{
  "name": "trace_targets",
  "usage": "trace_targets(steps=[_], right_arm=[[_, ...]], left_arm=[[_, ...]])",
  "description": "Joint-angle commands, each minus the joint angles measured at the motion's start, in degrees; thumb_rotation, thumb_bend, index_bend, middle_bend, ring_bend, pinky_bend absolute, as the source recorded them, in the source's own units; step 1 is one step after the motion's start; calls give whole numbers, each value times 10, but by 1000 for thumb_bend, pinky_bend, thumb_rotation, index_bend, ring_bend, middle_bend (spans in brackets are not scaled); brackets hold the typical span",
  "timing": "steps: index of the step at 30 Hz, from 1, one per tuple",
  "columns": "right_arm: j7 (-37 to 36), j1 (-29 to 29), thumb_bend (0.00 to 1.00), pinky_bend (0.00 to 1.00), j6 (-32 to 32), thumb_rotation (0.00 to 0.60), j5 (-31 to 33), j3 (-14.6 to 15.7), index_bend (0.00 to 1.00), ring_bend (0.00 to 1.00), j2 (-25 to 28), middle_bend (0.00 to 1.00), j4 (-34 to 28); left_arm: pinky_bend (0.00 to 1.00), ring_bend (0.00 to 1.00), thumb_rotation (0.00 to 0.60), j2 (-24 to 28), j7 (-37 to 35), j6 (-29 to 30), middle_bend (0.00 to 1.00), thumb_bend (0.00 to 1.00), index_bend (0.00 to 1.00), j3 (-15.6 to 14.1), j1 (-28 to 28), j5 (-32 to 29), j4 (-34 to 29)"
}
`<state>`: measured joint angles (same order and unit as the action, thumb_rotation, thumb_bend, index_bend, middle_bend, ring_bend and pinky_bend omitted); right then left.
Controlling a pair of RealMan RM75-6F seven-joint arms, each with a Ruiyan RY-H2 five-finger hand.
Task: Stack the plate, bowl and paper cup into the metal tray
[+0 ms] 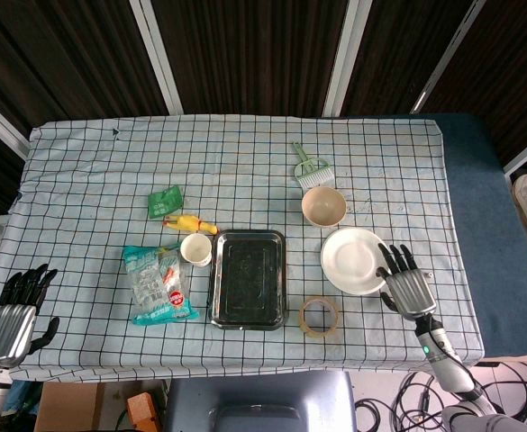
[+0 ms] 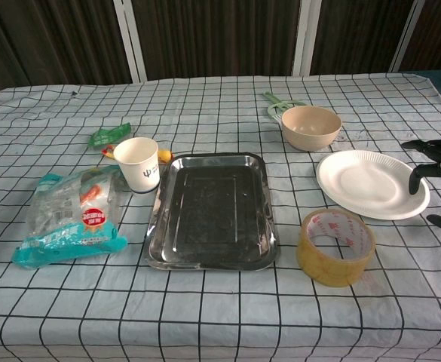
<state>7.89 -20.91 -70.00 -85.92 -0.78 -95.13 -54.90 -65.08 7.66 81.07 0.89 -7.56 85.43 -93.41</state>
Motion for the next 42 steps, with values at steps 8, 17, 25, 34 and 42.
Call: trace_targets(steps=[8, 17, 25, 34, 42], right_arm=[[17, 0, 234, 0, 6, 600, 2, -2, 409, 0, -4, 0, -3], [27, -16, 235, 0, 24, 600, 6, -13, 451, 0, -34, 3, 23], [13, -28, 239, 0, 26, 600, 3, -19, 504, 0, -52, 24, 45], [-11, -26, 397, 0, 10, 600, -7, -14, 631, 0, -56, 62, 59], [-14, -25, 488, 0, -17, 600, -20, -15, 666, 0, -45, 77, 48]], left_arm=[[74, 0, 600, 7, -12, 16, 4, 408, 0, -4, 6, 16, -2], [73, 0, 600, 7, -10, 21, 4, 408, 0, -5, 9, 18, -2], [73, 0, 600, 6, -13, 19, 3, 407, 0, -4, 9, 17, 0], [73, 0, 600, 5, -12, 17, 4, 407, 0, -4, 8, 16, 1], [73, 0, 600, 5, -13, 17, 3, 407, 0, -4, 8, 18, 1]])
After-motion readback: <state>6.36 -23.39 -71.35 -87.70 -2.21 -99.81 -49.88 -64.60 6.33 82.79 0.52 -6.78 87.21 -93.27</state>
